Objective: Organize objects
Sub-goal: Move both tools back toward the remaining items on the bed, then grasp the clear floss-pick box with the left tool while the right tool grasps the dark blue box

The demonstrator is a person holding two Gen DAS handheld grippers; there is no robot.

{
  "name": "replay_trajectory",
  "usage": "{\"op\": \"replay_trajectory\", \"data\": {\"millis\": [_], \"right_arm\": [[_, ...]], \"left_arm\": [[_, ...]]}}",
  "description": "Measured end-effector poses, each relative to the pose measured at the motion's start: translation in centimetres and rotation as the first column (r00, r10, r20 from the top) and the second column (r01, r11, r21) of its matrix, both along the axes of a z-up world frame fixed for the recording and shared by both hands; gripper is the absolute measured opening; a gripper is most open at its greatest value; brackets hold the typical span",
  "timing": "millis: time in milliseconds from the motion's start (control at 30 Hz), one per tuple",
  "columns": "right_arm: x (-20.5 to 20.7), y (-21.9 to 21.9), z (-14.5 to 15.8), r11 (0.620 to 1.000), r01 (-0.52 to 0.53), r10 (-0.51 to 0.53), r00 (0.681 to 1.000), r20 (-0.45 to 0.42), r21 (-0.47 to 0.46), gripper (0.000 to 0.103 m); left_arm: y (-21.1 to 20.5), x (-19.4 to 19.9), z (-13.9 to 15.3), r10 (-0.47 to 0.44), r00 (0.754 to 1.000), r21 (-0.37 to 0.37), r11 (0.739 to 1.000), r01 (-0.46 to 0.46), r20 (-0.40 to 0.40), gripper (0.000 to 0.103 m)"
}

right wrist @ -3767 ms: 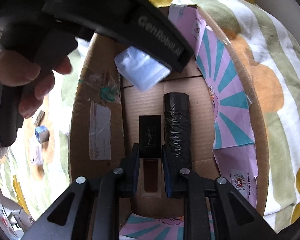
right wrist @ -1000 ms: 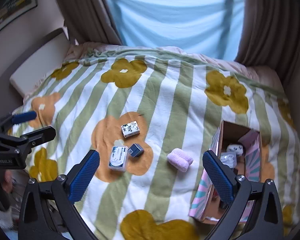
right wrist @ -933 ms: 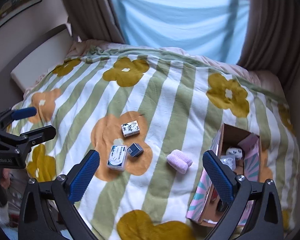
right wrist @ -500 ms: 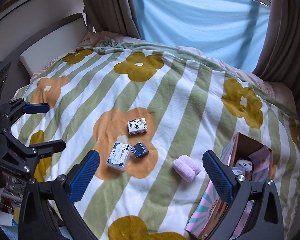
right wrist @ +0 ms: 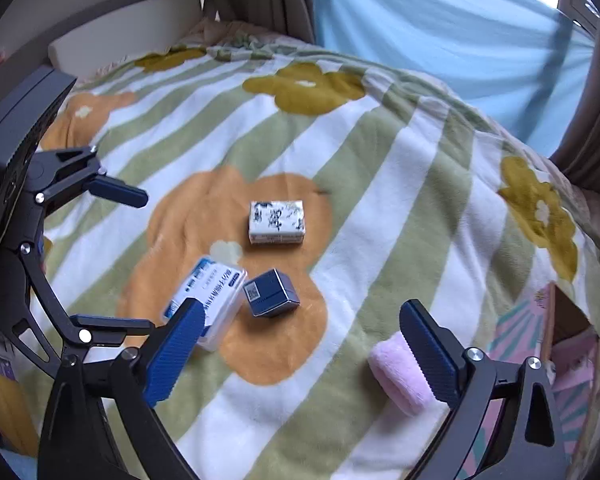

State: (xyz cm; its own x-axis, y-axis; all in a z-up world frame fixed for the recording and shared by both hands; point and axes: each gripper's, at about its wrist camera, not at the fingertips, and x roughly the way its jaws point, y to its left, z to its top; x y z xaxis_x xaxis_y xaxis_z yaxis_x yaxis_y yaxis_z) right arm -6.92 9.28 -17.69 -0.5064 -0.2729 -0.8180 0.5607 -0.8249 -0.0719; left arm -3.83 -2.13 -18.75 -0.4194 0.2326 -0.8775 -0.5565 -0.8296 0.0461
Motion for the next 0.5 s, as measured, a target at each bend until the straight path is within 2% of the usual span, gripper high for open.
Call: {"op": "replay_trajectory", "data": {"millis": [67,233,367,500], "right_arm": [[-0.4,-0.5,-2.0,1.0,-0.022,0.021,1.0,0.008,0.019,0.089],[-0.9,-1.7,-5.9,0.995,-0.073,0.073,0.997,0.012,0.071,0.084],[-1.1,-2.0,-7.7,0.991,-0.098,0.096,0.995,0.026,0.088,0.077],[-1.4,-2.2,-8.7,0.988,-0.12,0.118,0.993,0.028,0.096,0.075]], "left_arm": [[0.2,-0.5,-1.9,-0.043,0.999,-0.016,0.999,0.043,-0.004,0.103],[1.0,-1.2,-5.0,-0.146,0.989,-0.036,0.989,0.146,-0.005,0.103],[1.6,-1.5,-6.6,-0.223,0.975,-0.031,0.974,0.223,0.003,0.103],[2.2,-1.7,-7.4,-0.284,0.959,-0.044,0.958,0.284,0.003,0.103]]}}
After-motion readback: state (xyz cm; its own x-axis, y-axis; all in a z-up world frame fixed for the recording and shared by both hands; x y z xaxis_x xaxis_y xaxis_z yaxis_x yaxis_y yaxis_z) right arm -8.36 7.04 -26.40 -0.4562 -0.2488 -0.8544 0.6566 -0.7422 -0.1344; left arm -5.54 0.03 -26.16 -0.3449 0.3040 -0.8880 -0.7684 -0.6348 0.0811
